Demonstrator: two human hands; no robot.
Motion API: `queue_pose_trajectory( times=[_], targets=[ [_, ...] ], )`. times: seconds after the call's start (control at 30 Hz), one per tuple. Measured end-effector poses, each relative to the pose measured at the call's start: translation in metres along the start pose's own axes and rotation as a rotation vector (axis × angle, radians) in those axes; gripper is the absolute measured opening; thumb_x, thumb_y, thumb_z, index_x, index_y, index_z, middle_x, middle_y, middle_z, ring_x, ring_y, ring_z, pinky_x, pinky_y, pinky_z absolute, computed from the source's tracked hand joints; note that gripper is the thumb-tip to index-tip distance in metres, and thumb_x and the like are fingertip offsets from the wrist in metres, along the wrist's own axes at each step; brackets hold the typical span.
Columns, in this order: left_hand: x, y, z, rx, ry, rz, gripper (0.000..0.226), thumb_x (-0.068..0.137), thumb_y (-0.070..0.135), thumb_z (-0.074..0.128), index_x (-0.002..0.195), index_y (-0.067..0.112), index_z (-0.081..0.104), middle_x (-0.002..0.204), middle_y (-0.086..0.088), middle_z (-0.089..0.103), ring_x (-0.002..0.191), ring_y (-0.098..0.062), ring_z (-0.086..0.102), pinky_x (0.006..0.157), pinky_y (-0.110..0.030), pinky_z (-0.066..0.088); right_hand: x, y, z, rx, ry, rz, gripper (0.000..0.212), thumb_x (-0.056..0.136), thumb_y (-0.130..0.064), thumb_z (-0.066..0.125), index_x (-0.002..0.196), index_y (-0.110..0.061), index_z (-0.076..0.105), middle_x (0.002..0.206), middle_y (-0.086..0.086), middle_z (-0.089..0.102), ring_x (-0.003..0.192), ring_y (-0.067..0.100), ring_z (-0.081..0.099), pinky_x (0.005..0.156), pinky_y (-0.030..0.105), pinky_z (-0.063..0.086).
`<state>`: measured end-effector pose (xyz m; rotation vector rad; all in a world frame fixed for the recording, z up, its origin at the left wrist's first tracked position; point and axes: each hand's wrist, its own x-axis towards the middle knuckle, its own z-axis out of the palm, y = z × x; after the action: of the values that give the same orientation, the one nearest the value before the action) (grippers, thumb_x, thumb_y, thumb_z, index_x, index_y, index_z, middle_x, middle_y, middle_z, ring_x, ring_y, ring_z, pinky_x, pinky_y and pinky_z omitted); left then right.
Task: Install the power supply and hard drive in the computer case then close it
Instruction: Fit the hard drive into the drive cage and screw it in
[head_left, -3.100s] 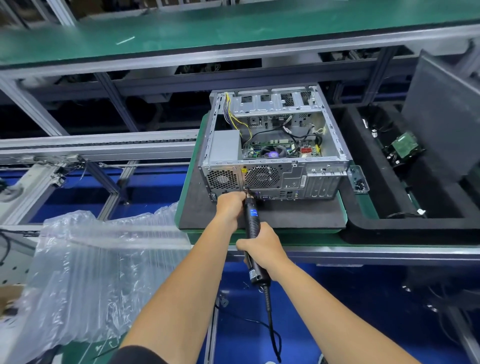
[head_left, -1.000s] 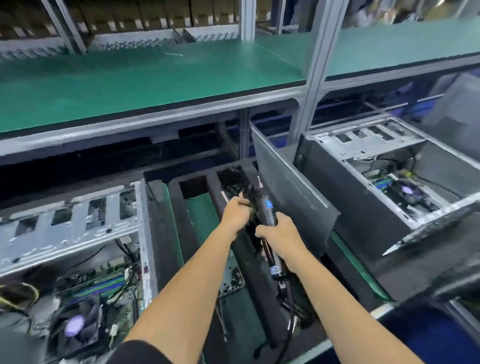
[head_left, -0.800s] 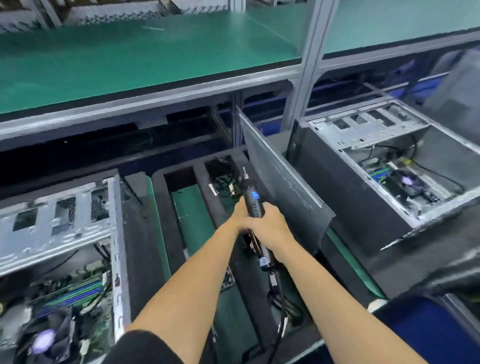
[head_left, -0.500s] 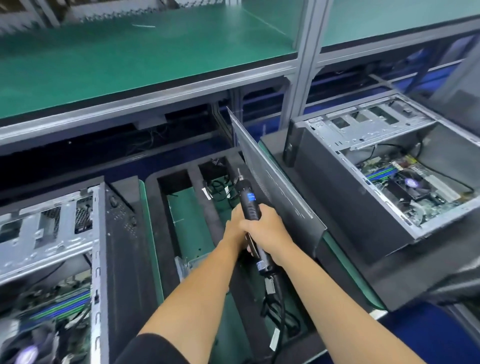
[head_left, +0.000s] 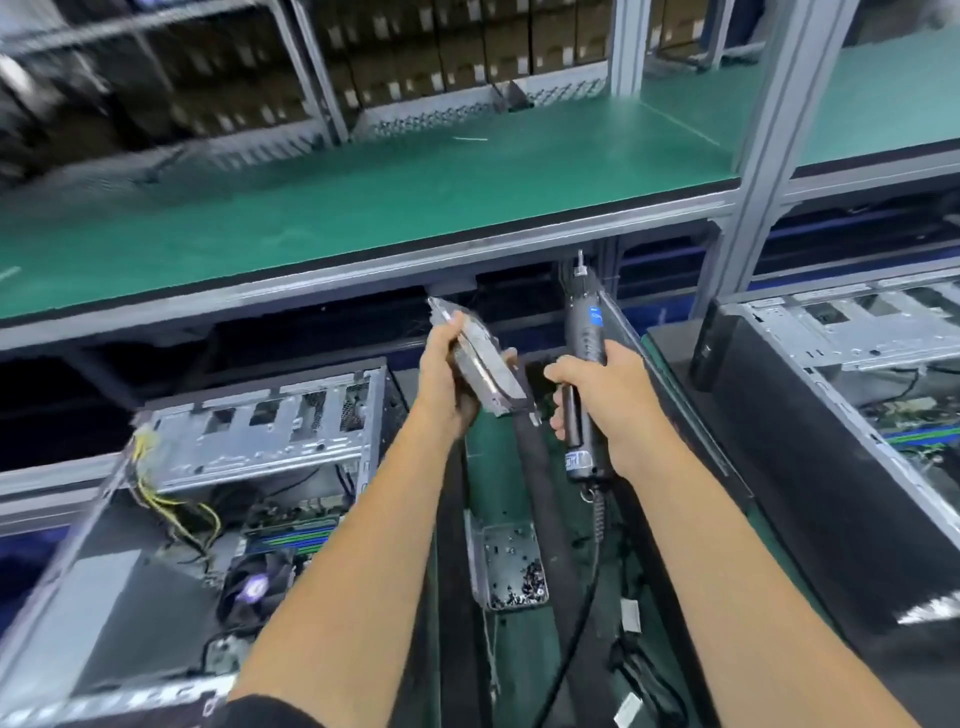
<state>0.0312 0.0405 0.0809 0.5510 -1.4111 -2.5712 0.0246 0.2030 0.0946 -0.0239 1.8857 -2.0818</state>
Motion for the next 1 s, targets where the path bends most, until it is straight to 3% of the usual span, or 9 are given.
queue_pose_trajectory(
  times=[0.13, 0.27, 0.37, 0.5, 0.63, 0.7, 0.77, 0.87, 1.0],
  targets=[
    [-0.017, 0.056, -0.052, -0.128, -0.156, 0.114, 0.078, 0.075, 0.062, 0.052, 0.123, 0.001, 0.057, 0.103, -0.021, 0.064, 0.09, -0.035, 0.064, 0.087, -0.047, 0.05, -0.015, -0.008, 0.036, 0.026, -0.109, 0.005, 0.019, 0.085, -0.004, 0.067, 0.093, -0.006, 0.05, 0.066, 0.014, 0.055, 0.039, 0.023, 0.051, 0.042, 0.029, 0.046],
    [-0.042, 0.091, -0.098, 0.034, -0.207, 0.15, 0.061, 0.075, 0.056, 0.056, 0.106, 0.006, 0.07, 0.1, -0.019, 0.066, 0.082, -0.032, 0.064, 0.075, -0.04, 0.051, -0.032, -0.007, 0.095, 0.021, -0.208, 0.003, 0.018, 0.086, -0.006, 0.069, 0.093, -0.004, 0.053, 0.078, 0.015, 0.063, 0.04, 0.023, 0.052, 0.042, 0.03, 0.048],
    [-0.066, 0.126, -0.143, 0.514, -0.203, 0.121, 0.04, 0.063, 0.045, 0.071, 0.099, 0.027, 0.072, 0.095, -0.003, 0.07, 0.077, -0.016, 0.069, 0.067, -0.031, 0.053, -0.042, -0.005, 0.147, 0.046, -0.285, 0.017, 0.029, 0.086, -0.023, 0.075, 0.104, -0.006, 0.06, 0.094, 0.015, 0.07, 0.043, 0.024, 0.056, 0.045, 0.03, 0.05],
    [-0.08, 0.156, -0.194, 1.477, -0.393, 0.154, 0.107, 0.06, 0.048, 0.082, 0.147, 0.031, 0.022, 0.14, 0.012, 0.033, 0.13, -0.011, 0.036, 0.104, -0.029, 0.033, -0.048, 0.011, 0.203, 0.0, -0.304, 0.117, 0.055, 0.081, -0.047, 0.077, 0.119, -0.01, 0.063, 0.114, 0.009, 0.069, 0.046, 0.022, 0.061, 0.047, 0.028, 0.052],
    [-0.085, 0.155, -0.231, 1.692, -0.483, 0.259, 0.118, 0.063, 0.037, 0.083, 0.149, 0.022, 0.004, 0.141, 0.008, 0.021, 0.132, -0.017, 0.025, 0.106, -0.027, 0.027, -0.052, 0.038, 0.237, -0.077, -0.308, 0.168, 0.064, 0.07, -0.049, 0.084, 0.119, -0.011, 0.069, 0.116, 0.009, 0.064, 0.069, 0.022, 0.061, 0.065, 0.034, 0.052],
    [-0.085, 0.152, -0.242, 1.78, -0.512, 0.342, 0.109, 0.058, 0.033, 0.084, 0.143, 0.019, 0.018, 0.13, 0.004, 0.031, 0.121, -0.018, 0.034, 0.1, -0.031, 0.034, -0.057, 0.048, 0.246, -0.084, -0.286, 0.21, 0.066, 0.063, -0.05, 0.088, 0.116, -0.012, 0.072, 0.11, 0.008, 0.067, 0.075, 0.025, 0.059, 0.071, 0.038, 0.053],
    [-0.083, 0.151, -0.245, 1.878, -0.554, 0.44, 0.094, 0.052, 0.027, 0.085, 0.128, 0.021, 0.03, 0.11, 0.008, 0.037, 0.099, -0.014, 0.039, 0.088, -0.032, 0.034, -0.06, 0.054, 0.251, -0.039, -0.271, 0.249, 0.051, 0.062, -0.045, 0.09, 0.101, -0.015, 0.075, 0.087, 0.006, 0.069, 0.058, 0.023, 0.061, 0.053, 0.03, 0.052],
    [-0.076, 0.145, -0.248, 2.038, -0.671, 0.535, 0.102, 0.056, 0.024, 0.082, 0.139, 0.019, 0.024, 0.132, 0.0, 0.038, 0.124, -0.021, 0.035, 0.113, -0.044, 0.017, -0.057, 0.06, 0.252, 0.042, -0.234, 0.258, 0.041, 0.063, -0.041, 0.088, 0.095, -0.017, 0.077, 0.068, 0.004, 0.067, 0.047, 0.019, 0.06, 0.042, 0.026, 0.047],
    [-0.069, 0.134, -0.243, 2.171, -0.752, 0.815, 0.095, 0.063, 0.012, 0.073, 0.142, 0.013, 0.02, 0.146, -0.011, 0.028, 0.138, -0.024, 0.019, 0.115, -0.044, -0.005, -0.049, 0.064, 0.242, 0.127, -0.23, 0.292, 0.028, 0.071, -0.042, 0.085, 0.086, -0.019, 0.081, 0.063, 0.005, 0.065, 0.043, 0.018, 0.057, 0.04, 0.025, 0.047]
  ],
)
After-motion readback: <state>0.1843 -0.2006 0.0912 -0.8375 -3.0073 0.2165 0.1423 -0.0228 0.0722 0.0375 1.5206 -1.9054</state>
